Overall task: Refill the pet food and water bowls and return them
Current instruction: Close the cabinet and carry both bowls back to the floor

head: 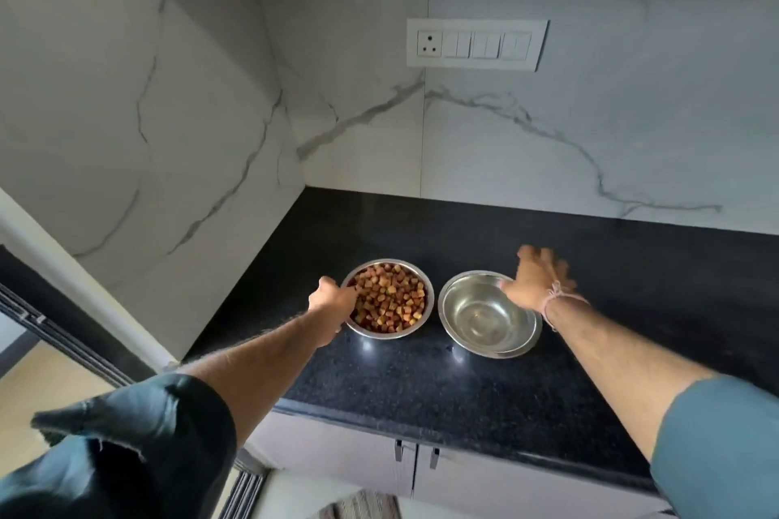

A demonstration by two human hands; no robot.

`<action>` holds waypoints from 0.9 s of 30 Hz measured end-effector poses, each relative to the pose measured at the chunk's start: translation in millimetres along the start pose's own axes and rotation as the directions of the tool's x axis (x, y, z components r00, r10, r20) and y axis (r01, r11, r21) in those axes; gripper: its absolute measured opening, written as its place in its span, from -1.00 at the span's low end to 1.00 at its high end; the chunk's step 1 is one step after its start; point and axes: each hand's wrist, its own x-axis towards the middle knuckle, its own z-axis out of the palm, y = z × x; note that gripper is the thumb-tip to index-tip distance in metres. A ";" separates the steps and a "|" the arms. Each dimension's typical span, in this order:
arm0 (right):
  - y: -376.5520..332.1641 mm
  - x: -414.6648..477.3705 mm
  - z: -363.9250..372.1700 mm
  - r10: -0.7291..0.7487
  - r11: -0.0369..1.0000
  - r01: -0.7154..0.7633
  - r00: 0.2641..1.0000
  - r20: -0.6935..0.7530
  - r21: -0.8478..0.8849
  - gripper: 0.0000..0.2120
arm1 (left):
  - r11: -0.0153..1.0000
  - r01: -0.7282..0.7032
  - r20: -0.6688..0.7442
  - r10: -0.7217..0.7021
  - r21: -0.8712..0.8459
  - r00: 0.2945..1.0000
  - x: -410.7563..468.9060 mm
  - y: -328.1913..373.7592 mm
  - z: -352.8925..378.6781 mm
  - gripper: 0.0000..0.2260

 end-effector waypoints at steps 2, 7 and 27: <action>13.0 3.4 18.2 0.091 0.996 -0.091 0.994 0.067 0.008 -0.27 | 0.996 0.056 0.009 -0.056 -0.062 0.998 5.9 -13.8 6.9 -0.67; 24.7 11.1 43.4 0.185 0.951 -0.225 0.964 0.191 0.211 -0.49 | 0.972 0.082 0.066 -0.069 -0.219 0.995 10.3 -30.7 23.7 -0.71; 13.7 -18.6 61.8 0.221 0.906 -0.253 0.966 0.132 0.338 -0.70 | 0.949 0.091 -0.021 -0.102 -0.300 0.995 -12.4 -59.0 17.4 -0.80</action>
